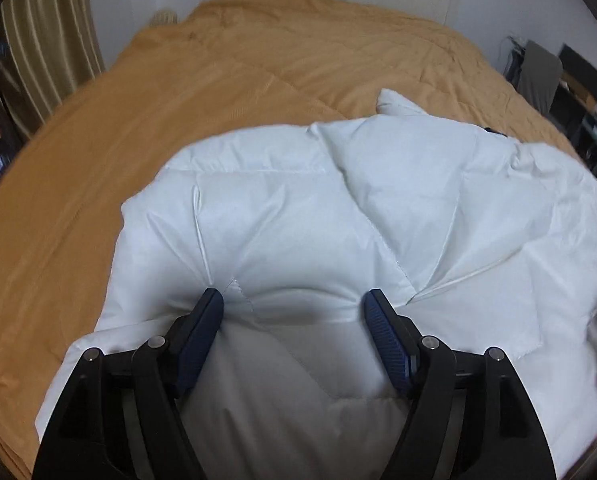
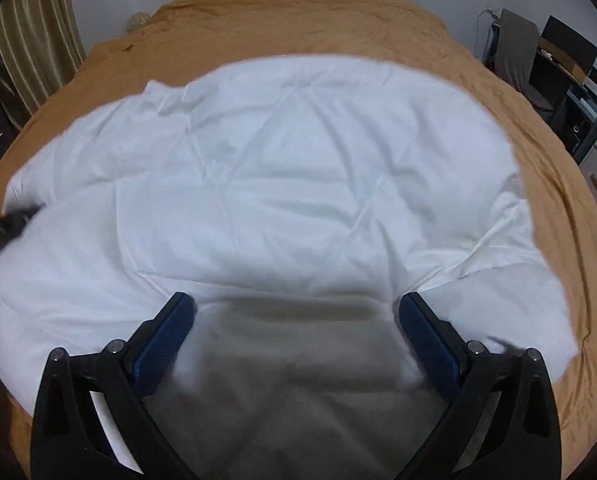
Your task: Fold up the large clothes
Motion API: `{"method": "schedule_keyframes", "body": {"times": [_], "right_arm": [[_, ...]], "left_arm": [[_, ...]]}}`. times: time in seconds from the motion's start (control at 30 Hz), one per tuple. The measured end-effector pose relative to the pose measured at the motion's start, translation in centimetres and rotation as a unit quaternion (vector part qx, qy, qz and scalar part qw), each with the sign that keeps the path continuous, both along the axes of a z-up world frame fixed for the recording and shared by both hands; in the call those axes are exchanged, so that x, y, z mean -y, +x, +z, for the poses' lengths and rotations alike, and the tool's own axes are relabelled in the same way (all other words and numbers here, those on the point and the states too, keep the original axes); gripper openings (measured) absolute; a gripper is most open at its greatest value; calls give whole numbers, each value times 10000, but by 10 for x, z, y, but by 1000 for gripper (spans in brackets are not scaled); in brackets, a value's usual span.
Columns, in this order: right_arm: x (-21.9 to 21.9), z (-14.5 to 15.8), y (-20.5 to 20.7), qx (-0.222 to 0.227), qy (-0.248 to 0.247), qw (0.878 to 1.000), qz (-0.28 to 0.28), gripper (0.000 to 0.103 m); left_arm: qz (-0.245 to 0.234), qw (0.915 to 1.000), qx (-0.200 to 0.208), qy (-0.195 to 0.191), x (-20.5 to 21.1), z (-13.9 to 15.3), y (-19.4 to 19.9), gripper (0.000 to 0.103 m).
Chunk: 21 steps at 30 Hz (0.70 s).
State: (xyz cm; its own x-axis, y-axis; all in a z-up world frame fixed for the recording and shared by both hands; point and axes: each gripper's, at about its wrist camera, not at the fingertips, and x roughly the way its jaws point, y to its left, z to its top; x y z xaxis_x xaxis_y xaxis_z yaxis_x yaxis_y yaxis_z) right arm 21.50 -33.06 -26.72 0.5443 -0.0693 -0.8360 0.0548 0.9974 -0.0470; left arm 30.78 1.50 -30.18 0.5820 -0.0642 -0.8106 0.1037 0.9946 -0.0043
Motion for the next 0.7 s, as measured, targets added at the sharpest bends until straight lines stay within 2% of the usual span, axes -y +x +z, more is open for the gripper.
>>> {"method": "schedule_keyframes", "body": {"times": [0.07,0.13,0.2,0.3,0.37,0.43,0.5,0.6,0.63,0.7], "right_arm": [[-6,33,9,277,36,9996,105,103],[-16,50,37,161,49,9998,139,103],[-25,51,70,32,137,9998,149,103],[-27,15,126,-514,48,9987,6,102],[-5,-29,156,-946,-374,9941,-365,102],[20,-48,163,-1041,-171,9931,-513,103],[47,-44,168,-877,82,9928,-817,103],[71,-28,161,-729,-128,9896,-1236,102],[71,-16,150,-534,-226,9913,-1184,98],[57,10,114,-103,-248,9971,-719,97]], "left_arm": [[-50,9998,29,165,5,2,-4,74],[-29,10000,-34,57,1,2,-3,75],[-30,10000,-43,-63,-3,1,-4,75],[-78,9999,-44,-144,-6,2,-1,75],[-139,9996,-62,-245,-11,2,2,75],[-180,9993,-118,-300,-12,3,4,75],[-171,9992,-156,-321,-12,4,4,75],[-89,9989,-168,-421,-13,13,-1,75],[-102,9984,-160,-539,-12,17,-4,75],[-159,9961,-93,-866,-11,29,-15,75]]}}
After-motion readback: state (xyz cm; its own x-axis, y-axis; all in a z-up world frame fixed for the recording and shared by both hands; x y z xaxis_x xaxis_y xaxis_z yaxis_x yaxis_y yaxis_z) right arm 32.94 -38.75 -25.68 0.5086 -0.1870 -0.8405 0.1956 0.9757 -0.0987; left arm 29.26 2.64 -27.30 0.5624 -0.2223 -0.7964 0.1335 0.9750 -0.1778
